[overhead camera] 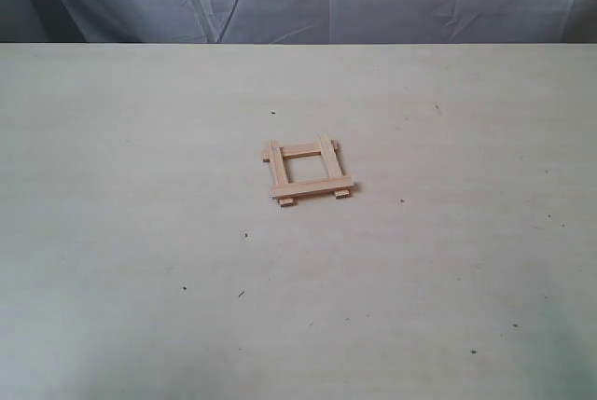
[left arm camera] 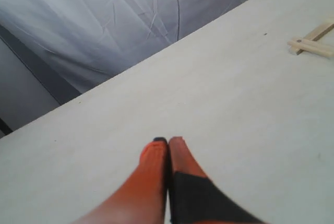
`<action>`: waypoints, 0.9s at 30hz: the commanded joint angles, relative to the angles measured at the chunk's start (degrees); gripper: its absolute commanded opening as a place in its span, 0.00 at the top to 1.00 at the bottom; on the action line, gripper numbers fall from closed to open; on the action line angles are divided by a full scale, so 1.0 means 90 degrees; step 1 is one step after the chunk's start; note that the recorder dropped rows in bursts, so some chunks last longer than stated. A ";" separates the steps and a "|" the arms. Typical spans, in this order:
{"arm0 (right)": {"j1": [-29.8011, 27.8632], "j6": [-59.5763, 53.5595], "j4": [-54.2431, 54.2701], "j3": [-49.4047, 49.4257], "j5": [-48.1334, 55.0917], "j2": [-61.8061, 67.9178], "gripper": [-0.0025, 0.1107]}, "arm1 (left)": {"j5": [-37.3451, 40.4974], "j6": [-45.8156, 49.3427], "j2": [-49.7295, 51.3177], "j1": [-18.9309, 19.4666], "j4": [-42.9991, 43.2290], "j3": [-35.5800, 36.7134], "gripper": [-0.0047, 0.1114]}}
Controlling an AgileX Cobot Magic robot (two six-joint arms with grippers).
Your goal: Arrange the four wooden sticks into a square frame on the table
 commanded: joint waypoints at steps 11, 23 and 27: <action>-0.0020 -0.0018 -0.0037 0.0012 -0.0048 -0.0042 0.98 | -0.0006 -0.0024 -0.0038 -0.0027 -0.1714 0.0020 0.96; -0.0020 -0.0018 -0.0037 0.0012 -0.0048 -0.0042 0.98 | -0.0006 -0.0024 -0.0038 -0.0027 -0.1714 0.0020 0.96; -0.0020 -0.0018 -0.0037 0.0012 -0.0048 -0.0042 0.98 | -0.0006 -0.0024 -0.0038 -0.0027 -0.1714 0.0020 0.96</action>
